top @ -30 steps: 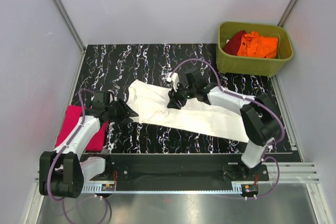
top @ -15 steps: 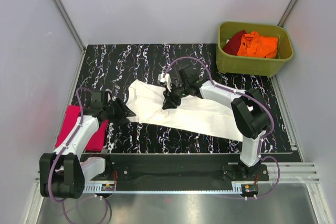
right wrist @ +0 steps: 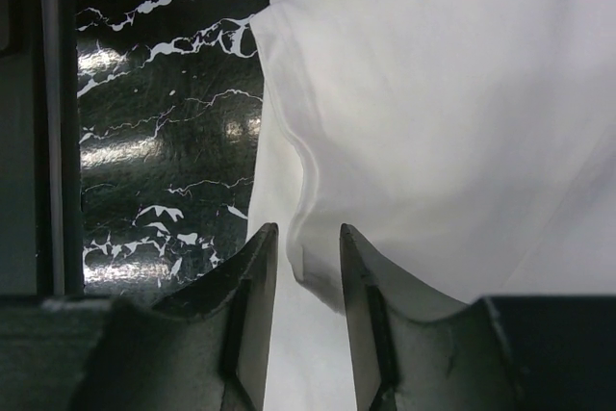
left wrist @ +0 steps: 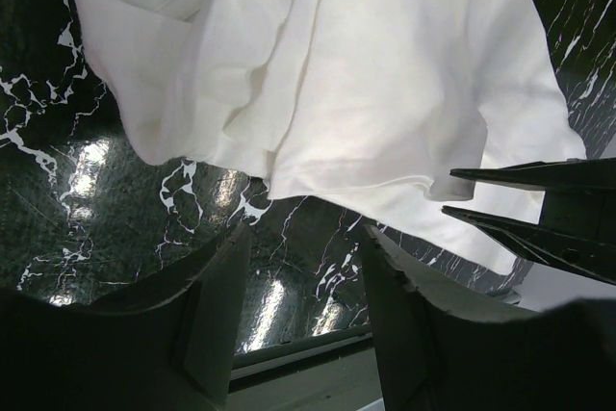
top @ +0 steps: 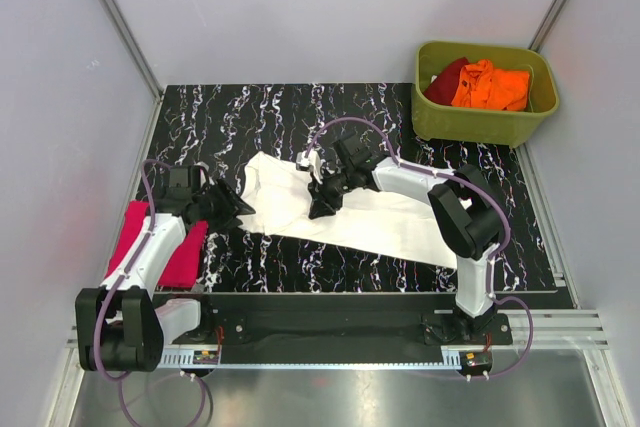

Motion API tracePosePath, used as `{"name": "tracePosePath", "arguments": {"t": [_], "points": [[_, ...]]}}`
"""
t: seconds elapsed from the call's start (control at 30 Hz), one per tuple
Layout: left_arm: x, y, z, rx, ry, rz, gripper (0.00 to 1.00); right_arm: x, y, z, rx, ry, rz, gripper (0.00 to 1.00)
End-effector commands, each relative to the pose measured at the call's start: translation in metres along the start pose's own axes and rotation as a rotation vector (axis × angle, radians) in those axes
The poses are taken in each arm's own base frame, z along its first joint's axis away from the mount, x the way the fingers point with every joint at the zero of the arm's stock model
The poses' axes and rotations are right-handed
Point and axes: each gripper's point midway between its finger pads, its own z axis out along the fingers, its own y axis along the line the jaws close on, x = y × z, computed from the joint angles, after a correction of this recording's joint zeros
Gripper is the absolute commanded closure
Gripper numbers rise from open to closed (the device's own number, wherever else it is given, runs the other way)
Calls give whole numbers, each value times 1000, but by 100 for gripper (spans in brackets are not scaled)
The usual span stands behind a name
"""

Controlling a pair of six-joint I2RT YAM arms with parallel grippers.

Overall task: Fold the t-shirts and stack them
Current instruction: Fold the tshirt

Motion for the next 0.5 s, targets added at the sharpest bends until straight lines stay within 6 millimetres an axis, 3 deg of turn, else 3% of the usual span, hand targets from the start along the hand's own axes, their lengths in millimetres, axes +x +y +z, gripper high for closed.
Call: {"name": "tracePosePath", "arguments": {"t": [0.0, 0.07, 0.17, 0.33, 0.47], "points": [[-13, -11, -4, 34, -32, 27, 46, -17, -7, -3, 49, -21, -65, 60], [-12, -10, -3, 31, -31, 27, 46, -13, -9, -6, 68, -11, -89, 50], [-12, -9, -3, 29, -28, 28, 46, -13, -7, -9, 73, -8, -111, 45], [-9, -8, 0, 34, -15, 24, 46, -2, -4, -11, 85, 7, -115, 43], [-9, -8, 0, 36, -12, 25, 46, -2, -1, -9, 69, -4, -101, 48]]}}
